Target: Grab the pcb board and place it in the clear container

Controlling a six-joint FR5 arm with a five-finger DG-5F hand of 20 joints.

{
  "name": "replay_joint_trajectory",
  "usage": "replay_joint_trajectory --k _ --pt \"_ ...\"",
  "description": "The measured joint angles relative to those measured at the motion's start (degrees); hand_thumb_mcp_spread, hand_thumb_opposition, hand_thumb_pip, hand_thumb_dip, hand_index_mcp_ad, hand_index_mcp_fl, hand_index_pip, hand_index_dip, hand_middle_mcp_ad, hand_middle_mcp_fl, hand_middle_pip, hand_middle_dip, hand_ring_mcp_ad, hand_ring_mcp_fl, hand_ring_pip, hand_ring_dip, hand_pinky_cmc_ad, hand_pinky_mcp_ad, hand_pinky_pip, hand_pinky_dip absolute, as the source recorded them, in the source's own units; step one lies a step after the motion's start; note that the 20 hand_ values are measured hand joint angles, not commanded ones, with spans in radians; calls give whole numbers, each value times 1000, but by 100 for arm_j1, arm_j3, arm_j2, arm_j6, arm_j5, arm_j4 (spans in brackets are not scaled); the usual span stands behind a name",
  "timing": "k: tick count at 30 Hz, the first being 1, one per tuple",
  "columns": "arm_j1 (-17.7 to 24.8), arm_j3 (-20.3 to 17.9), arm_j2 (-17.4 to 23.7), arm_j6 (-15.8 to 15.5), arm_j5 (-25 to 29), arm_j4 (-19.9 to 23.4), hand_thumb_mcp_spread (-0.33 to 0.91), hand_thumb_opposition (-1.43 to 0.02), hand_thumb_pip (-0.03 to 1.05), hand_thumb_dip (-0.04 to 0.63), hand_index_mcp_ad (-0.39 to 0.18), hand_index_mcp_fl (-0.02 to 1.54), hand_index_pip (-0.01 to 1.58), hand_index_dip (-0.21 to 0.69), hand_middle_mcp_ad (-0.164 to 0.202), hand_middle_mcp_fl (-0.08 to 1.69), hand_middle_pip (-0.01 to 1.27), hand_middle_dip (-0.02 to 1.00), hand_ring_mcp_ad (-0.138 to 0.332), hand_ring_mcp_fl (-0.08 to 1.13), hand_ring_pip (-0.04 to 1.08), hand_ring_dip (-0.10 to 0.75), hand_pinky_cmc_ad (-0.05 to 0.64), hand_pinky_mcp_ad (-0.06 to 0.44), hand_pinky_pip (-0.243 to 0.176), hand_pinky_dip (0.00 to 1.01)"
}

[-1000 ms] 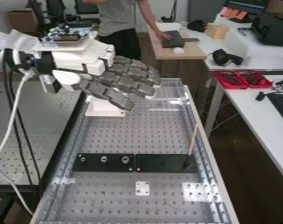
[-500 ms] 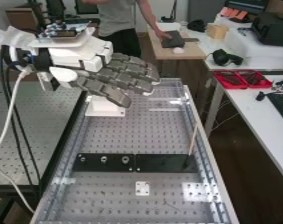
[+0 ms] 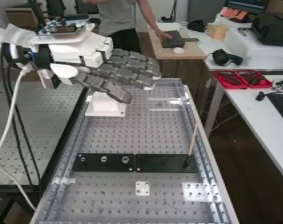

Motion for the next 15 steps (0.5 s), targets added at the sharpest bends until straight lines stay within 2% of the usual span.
replay_joint_trajectory --k 3,15 --pt "5 -4 4 -3 -30 21 288 -757 567 188 -91 108 232 140 58 16 127 152 164 0 77 37 328 215 -103 648" --pt "114 -57 51 -11 -271 47 286 -747 567 175 -91 108 232 141 58 16 127 152 164 0 75 37 328 215 -103 648"
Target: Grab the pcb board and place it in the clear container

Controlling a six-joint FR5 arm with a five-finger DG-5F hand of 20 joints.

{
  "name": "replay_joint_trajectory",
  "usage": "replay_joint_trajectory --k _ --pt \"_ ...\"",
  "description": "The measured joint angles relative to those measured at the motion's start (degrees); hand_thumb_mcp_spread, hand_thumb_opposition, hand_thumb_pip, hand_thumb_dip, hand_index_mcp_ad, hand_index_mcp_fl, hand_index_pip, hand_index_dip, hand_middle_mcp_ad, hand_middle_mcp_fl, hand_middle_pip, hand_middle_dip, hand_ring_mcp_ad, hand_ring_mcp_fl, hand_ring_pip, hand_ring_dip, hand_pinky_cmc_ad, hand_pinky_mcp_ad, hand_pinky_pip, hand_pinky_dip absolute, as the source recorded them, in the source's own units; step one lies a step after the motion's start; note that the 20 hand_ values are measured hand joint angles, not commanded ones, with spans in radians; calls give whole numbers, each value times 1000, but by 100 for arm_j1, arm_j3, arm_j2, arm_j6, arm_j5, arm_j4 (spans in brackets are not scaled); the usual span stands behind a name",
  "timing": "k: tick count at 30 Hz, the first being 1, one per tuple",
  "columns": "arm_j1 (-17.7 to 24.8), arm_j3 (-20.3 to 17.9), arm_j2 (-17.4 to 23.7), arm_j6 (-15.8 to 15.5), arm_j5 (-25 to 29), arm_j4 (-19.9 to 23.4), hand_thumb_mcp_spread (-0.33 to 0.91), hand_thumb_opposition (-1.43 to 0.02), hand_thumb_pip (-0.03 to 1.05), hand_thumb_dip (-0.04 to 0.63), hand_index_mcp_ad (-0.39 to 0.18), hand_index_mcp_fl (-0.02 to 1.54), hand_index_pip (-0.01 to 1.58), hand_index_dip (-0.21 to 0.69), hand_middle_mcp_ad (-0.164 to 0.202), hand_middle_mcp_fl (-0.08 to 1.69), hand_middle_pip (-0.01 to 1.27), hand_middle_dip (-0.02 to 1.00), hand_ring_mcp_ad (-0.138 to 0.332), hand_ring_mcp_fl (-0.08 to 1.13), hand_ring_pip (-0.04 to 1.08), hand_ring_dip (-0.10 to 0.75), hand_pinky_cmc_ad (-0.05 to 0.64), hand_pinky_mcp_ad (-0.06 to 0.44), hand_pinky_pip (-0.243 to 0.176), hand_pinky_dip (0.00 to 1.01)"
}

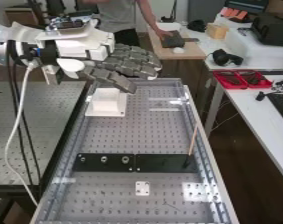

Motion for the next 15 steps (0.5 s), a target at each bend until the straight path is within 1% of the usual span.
replay_joint_trajectory --k 6,9,15 --pt "32 3 2 11 -19 -18 286 -747 567 175 -91 108 232 141 58 17 127 152 164 0 77 37 328 211 -103 648" --pt "36 3 6 16 -32 -19 286 -747 567 175 -91 108 232 141 58 17 127 155 164 0 77 37 328 232 -103 648" --pt "55 -17 39 -9 -89 6 286 -747 567 175 -91 108 232 141 58 17 127 155 164 0 77 37 328 232 -103 648"
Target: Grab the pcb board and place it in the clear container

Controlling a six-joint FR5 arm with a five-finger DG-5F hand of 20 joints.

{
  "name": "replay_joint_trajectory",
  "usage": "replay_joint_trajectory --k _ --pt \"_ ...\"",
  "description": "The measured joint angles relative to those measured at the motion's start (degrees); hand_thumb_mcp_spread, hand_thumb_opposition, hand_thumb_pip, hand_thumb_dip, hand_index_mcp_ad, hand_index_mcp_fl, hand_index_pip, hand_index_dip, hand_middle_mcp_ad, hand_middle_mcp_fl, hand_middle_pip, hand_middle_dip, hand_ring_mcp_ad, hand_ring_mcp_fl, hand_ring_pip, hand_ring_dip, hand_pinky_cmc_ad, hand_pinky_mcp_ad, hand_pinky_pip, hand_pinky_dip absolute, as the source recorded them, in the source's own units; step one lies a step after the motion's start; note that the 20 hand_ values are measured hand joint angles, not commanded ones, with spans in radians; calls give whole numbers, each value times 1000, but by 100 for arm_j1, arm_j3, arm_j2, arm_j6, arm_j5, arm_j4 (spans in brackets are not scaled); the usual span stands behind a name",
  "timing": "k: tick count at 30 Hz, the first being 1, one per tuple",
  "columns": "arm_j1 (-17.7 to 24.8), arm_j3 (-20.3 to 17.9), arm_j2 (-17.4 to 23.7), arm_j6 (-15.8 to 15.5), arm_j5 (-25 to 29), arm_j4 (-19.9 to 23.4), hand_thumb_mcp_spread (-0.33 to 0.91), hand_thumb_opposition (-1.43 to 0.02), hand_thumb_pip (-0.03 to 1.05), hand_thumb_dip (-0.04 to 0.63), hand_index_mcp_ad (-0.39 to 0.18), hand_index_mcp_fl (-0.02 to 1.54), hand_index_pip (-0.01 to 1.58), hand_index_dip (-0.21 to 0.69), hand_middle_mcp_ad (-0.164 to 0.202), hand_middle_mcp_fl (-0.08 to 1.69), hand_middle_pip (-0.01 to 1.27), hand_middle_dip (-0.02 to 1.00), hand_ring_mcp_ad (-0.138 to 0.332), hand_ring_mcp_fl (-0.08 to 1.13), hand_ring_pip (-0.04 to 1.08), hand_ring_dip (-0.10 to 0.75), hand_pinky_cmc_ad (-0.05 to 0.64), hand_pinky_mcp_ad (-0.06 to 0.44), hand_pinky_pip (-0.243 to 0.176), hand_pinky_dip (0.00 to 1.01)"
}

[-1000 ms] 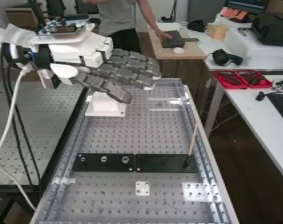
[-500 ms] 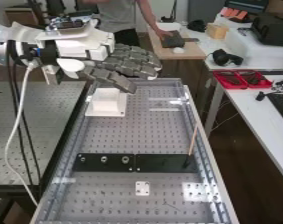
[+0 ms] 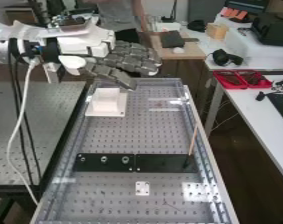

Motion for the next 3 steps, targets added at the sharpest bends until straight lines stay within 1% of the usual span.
replay_joint_trajectory --k 3 --pt "16 -24 21 -4 -35 40 286 -747 567 175 -91 108 232 141 58 17 127 155 164 0 75 37 328 232 -103 648"
